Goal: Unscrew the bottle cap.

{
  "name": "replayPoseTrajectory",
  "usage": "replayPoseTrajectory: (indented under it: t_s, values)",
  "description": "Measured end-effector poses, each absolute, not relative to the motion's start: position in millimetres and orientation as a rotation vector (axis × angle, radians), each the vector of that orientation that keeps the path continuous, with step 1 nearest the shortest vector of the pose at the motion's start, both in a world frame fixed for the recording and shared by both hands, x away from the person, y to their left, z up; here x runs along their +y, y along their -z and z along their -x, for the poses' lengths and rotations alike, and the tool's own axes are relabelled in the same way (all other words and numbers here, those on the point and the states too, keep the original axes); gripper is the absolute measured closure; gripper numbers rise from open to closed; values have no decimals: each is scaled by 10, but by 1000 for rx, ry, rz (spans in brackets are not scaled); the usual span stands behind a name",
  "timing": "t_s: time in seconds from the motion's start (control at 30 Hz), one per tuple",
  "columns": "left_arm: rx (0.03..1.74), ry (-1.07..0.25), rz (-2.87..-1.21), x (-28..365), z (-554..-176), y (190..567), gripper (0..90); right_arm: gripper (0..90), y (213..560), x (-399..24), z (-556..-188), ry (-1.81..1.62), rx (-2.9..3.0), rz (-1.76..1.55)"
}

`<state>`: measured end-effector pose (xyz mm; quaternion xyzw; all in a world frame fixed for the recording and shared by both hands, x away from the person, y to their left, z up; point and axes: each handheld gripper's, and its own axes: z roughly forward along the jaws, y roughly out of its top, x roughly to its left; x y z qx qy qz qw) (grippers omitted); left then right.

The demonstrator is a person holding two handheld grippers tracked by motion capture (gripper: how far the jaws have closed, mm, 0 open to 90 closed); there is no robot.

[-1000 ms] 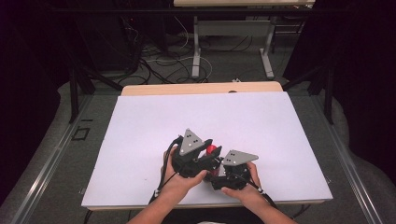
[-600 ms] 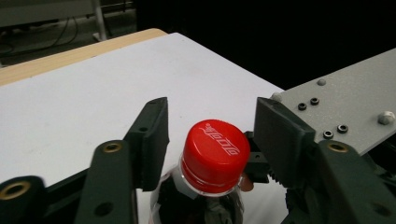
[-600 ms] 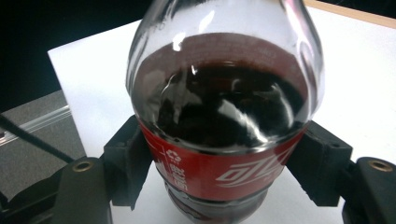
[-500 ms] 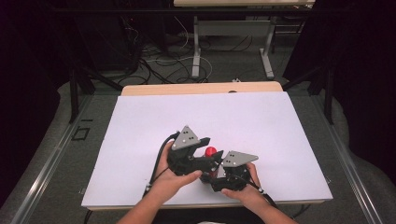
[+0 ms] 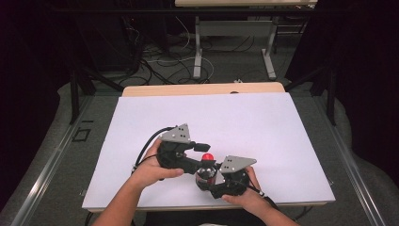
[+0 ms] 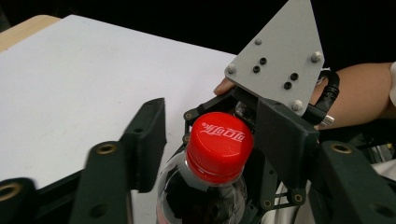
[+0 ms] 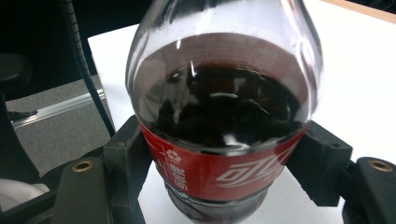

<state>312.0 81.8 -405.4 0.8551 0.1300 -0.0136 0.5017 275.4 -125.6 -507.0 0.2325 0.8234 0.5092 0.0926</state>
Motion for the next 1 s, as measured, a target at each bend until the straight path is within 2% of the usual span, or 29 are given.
replayPoseTrajectory:
  t_s: [0.2,0.47,0.67,1.0]
  values:
    - [273,20,-2071,787,-3094,4059,601,288,5075,-1252,-2758,-1516,2444,-680]
    - [302,-23,-2063,786,-3068,4065,616,288,5079,-1249,-2755,-1511,2442,-702]
    - [428,-92,-2038,731,-3021,4072,618,288,5076,-1277,-2779,-1494,2422,-749]
    - [710,-352,-1964,440,-2745,4072,619,289,5072,-1323,-2806,-1466,2373,-805]
